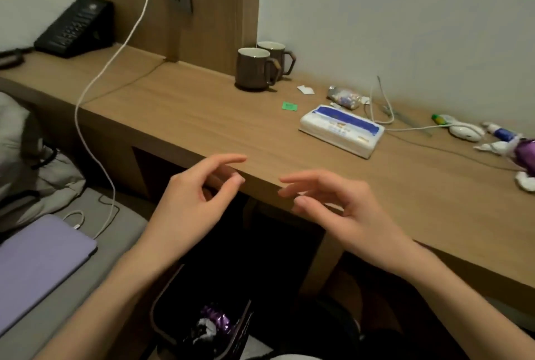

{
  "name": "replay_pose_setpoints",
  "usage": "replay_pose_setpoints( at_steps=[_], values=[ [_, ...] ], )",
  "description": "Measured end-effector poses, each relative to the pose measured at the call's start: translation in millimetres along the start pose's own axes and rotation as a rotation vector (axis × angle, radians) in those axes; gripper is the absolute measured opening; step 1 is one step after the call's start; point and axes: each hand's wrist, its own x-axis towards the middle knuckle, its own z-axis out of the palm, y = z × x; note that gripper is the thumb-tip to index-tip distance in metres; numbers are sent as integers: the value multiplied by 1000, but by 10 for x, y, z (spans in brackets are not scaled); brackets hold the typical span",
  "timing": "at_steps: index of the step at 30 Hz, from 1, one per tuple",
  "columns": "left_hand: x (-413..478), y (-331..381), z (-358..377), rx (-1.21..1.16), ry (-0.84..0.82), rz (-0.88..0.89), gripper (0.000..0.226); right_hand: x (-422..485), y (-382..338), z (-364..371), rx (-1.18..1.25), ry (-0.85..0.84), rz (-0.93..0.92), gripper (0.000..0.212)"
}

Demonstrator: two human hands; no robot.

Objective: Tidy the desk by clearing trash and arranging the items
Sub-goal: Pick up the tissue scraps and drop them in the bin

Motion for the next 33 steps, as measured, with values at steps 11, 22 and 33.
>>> replay_pose_setpoints(
  at_steps=[11,22,33],
  values=[
    [1439,59,579,122,-51,-26,36,633,728,-954,-607,183,123,31],
    [2263,-470,1230,382,-98,-29,50,787,1170,-994,-884,-33,193,51],
    [2474,-567,1310,401,-19,-90,52,910,964,-1317,-936,-1,226,39]
  ],
)
